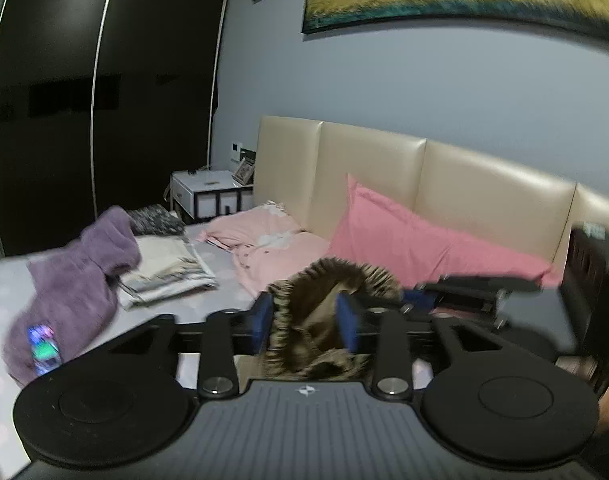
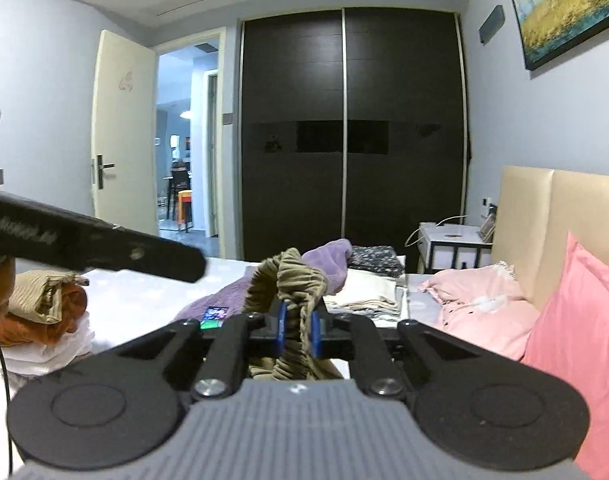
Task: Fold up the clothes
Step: 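Lift the trousers with both grippers and stretch the waistband between them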
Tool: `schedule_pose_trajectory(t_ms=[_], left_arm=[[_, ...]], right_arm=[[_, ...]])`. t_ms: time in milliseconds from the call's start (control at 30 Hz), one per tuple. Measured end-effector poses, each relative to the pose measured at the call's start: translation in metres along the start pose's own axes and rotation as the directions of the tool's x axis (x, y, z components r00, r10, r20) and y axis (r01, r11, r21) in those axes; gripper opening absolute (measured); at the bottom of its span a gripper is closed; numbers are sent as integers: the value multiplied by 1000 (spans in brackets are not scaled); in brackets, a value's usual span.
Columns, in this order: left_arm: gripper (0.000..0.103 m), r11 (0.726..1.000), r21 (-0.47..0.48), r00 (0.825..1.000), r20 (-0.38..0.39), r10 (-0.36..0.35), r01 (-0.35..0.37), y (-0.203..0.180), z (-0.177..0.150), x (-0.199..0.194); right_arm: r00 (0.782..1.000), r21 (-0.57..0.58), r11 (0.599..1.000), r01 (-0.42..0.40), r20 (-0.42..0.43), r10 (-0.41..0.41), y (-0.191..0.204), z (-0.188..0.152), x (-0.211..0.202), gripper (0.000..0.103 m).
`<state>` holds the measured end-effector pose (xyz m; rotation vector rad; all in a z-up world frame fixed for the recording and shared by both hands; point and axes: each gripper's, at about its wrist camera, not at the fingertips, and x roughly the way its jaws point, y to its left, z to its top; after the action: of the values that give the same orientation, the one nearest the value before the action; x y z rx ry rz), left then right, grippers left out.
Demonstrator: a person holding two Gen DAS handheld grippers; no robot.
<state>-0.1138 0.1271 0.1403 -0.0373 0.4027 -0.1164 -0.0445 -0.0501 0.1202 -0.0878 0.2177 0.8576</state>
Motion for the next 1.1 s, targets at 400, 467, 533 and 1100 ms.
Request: schedule_pose_trajectory(t_ms=[400,467,533,1100], left_arm=[[45,984,175,996,-88,-3,18,5,-8,39],[34,984,174,993,-113,-30,49,6,-8,46],[4,982,172,989,-138,-56,80,7,-8,52],[2,988,-83,986,89,141,-133,9,86,16]], right_arm=[[992,-144,982,-125,-23,122,19,-2,-14,14],[989,-173,974,-146,-40,141,22,-4,-15,14],[987,-180,971,-156,-53,149,22,-6,-13,14],[968,-150,965,216,163,-192,82,-59,-27,40]])
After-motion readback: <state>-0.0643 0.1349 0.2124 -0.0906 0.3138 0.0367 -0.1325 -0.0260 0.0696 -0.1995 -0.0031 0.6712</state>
